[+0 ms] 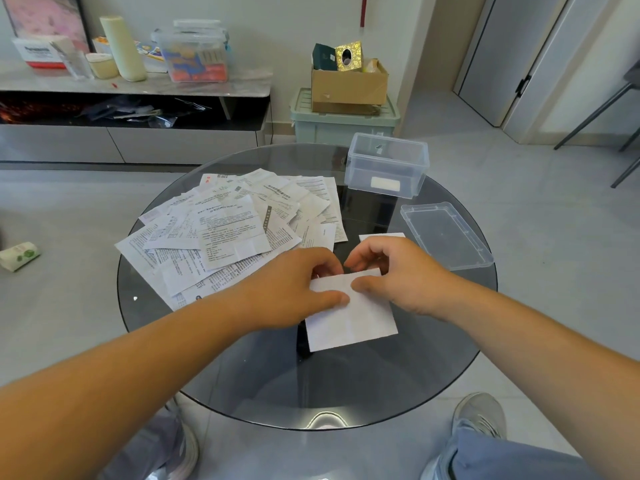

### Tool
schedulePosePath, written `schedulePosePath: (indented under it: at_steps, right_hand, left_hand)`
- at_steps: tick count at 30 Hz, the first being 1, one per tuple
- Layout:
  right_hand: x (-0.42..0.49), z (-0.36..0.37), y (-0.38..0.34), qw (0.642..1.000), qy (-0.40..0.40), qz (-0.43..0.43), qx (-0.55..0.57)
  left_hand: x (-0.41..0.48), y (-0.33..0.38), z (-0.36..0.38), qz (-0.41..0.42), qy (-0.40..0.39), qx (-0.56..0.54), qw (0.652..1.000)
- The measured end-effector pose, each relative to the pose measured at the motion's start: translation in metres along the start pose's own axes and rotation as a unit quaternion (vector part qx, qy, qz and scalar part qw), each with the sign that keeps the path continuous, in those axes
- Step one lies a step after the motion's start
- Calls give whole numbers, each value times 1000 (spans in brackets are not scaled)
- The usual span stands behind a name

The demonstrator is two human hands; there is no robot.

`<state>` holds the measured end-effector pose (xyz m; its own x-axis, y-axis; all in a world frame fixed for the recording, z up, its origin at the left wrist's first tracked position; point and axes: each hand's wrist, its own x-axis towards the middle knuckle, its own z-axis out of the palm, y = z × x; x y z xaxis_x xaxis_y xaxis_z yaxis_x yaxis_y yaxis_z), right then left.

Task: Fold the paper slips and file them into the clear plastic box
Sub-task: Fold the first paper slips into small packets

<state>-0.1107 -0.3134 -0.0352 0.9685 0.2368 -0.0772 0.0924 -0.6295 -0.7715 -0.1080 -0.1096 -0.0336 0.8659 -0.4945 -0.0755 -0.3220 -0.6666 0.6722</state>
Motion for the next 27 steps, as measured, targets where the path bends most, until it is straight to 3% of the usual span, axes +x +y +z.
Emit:
schedulePosePath:
  at_steps: [4, 7, 12, 16, 18, 22, 25, 27]
  right_hand:
    - [-2, -1, -2, 996, 29, 24, 85]
    - [-4, 0, -4, 993, 85, 23, 79]
    - [-16, 2, -5, 990, 132, 24, 48]
    - [-19, 9, -2, 962, 152, 140, 180]
    - [-19, 10, 2, 958, 124, 148, 213]
    - [-20, 4, -1, 957, 147, 74, 238]
    - [-27, -1, -1, 977, 188, -50, 84]
    - [-35, 0, 4, 980, 167, -105, -18]
  left_hand:
    - [2, 5, -6, -51, 5, -153, 987]
    - [2, 7, -8, -59, 6, -223, 973]
    - [1, 2, -7, -66, 65, -222, 971]
    - [2, -1, -5, -68, 115, -243, 961]
    - [2, -1, -4, -65, 135, -239, 959]
    - [-1, 6, -4, -48, 146, -266, 952]
    - [-8, 6, -7, 8, 168, -197, 966]
    - [-14, -2, -7, 77, 163, -86, 980]
